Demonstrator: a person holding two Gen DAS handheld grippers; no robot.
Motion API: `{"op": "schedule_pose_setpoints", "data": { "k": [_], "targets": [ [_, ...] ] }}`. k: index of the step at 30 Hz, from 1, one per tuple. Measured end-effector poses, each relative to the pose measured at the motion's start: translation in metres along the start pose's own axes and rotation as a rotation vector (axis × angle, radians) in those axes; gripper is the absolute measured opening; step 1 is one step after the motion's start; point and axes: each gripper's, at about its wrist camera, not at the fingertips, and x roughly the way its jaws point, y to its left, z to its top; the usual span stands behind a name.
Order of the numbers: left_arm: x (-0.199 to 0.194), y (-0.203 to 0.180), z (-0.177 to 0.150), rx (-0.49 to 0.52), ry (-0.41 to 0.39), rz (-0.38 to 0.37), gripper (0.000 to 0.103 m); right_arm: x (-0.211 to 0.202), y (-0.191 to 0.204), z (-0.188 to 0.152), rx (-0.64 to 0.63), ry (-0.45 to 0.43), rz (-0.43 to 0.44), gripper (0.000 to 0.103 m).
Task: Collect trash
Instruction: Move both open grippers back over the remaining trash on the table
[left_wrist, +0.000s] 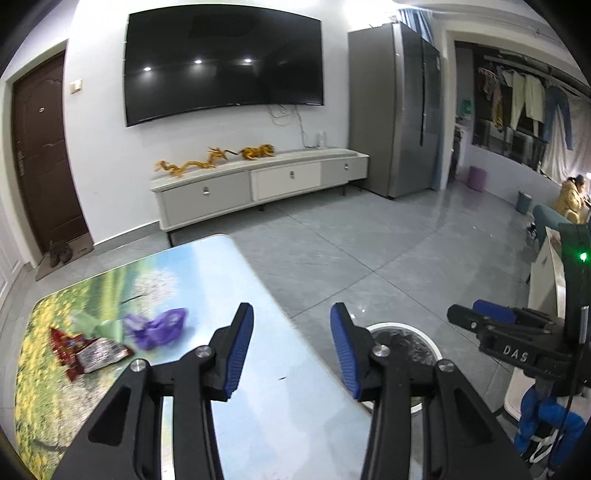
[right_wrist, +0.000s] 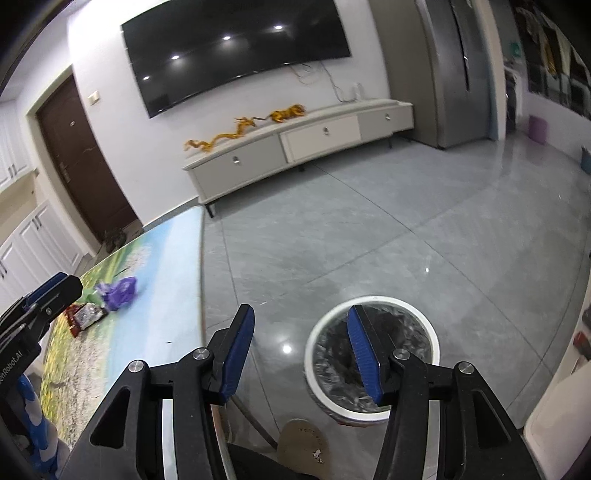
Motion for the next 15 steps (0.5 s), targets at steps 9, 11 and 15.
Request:
{"op": "schedule_pose_setpoints", "data": {
  "k": [9, 11, 15],
  "targets": [
    [-0.035, 0.055, -0.018, -0.092, -0.028, 0.056, 0.051, -0.022, 0.051, 0.004, -0.103, -0.023, 0.028, 0.053],
    [-0.043, 0.068, -0.021, -0.116, -0.040, 0.065, 0.051, -0.027, 0.063, 0.005, -0.129, -0.030, 0.033, 0.054],
    [-0.061, 0.098, -0.029, -0.170, -0.072, 0.084, 0.051, -0.037, 0.090, 0.008, -0.181, -0.039, 0.031, 0.056]
  ]
}}
